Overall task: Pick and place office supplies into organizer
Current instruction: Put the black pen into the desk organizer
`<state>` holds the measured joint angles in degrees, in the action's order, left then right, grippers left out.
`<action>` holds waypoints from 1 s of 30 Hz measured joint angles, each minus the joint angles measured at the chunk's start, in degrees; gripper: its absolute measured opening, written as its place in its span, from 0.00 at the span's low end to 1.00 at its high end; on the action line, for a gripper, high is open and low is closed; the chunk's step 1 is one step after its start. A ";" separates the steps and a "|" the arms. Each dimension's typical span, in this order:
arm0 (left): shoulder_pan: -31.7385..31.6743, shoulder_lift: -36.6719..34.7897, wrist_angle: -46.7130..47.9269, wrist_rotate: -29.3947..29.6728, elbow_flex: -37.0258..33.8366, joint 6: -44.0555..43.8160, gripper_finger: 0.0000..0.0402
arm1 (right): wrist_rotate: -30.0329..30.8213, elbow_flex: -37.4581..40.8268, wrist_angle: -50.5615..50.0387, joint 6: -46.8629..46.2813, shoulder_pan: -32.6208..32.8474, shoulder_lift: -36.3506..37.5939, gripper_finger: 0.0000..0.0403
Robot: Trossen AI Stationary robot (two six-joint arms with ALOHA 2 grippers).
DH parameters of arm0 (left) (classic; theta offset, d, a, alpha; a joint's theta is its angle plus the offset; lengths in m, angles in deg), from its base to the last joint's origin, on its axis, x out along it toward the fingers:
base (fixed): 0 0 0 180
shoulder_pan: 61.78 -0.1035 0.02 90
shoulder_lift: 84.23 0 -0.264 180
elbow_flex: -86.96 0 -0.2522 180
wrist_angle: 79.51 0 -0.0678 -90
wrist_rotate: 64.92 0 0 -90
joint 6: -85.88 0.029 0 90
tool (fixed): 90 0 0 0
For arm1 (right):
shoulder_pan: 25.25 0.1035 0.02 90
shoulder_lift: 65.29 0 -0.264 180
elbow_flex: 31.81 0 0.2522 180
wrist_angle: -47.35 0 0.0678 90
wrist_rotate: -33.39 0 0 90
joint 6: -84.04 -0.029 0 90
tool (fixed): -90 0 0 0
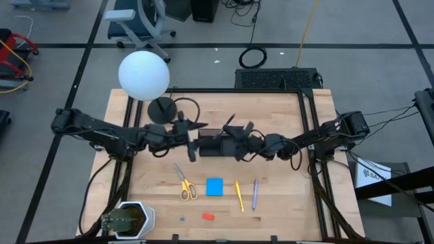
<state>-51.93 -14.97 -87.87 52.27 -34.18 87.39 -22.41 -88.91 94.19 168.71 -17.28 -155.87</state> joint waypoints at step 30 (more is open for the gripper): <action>2.64 -5.15 -2.16 9.14 0.00 7.00 0.56 | -43.43 10.32 14.53 -79.52 -19.65 0.02 0.04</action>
<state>-49.29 -20.12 -90.03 61.41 -34.18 94.39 -65.84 -78.59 108.72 89.19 -36.93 -155.85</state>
